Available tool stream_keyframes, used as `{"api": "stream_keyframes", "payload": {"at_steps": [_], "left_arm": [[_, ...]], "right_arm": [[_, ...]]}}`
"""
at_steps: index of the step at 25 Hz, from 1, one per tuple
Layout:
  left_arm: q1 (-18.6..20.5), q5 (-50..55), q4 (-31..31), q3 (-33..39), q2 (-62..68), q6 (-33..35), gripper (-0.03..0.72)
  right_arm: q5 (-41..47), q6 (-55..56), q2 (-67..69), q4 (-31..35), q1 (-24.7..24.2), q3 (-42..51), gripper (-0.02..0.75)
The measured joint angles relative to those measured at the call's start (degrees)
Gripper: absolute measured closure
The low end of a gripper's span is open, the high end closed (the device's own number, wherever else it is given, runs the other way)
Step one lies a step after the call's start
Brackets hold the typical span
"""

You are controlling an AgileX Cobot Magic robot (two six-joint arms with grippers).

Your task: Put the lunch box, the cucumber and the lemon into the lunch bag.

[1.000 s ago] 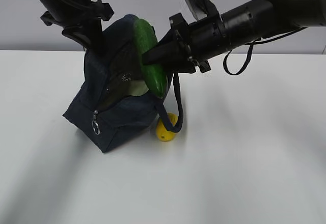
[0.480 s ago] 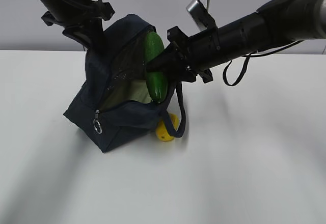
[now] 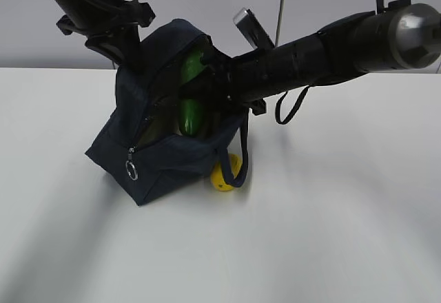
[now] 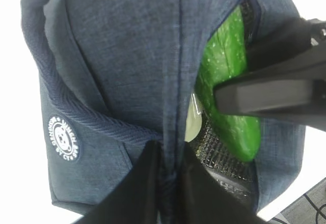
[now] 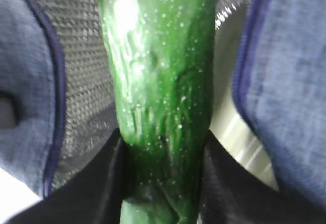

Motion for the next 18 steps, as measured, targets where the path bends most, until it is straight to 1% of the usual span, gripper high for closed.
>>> {"api": "stream_keyframes", "payload": {"at_steps": [2, 6, 8, 11, 13, 15, 18], "left_arm": [[0.0, 0.0, -0.11, 0.0, 0.0, 0.0, 0.668], [0.0, 0.0, -0.43, 0.0, 0.0, 0.0, 0.668], [0.0, -0.03, -0.43, 0.0, 0.0, 0.0, 0.668], [0.0, -0.03, -0.52, 0.0, 0.0, 0.0, 0.668], [0.0, -0.03, -0.52, 0.0, 0.0, 0.0, 0.668], [0.0, -0.03, -0.52, 0.0, 0.0, 0.0, 0.668], [0.0, -0.03, -0.52, 0.0, 0.0, 0.0, 0.668]], "right_arm": [[-1.86, -1.77, 0.0, 1.81, 0.05, 0.0, 0.468], [-3.33, -4.98, 0.0, 3.17, 0.05, 0.1, 0.464], [-3.33, -5.68, 0.0, 3.42, 0.05, 0.1, 0.436], [-3.23, -6.28, 0.0, 3.56, 0.05, 0.1, 0.349], [-2.84, -6.61, 0.0, 3.6, 0.05, 0.1, 0.307], [-2.11, -7.3, 0.0, 3.6, 0.05, 0.1, 0.286], [-1.37, -7.64, 0.0, 3.7, 0.05, 0.1, 0.277]]}}
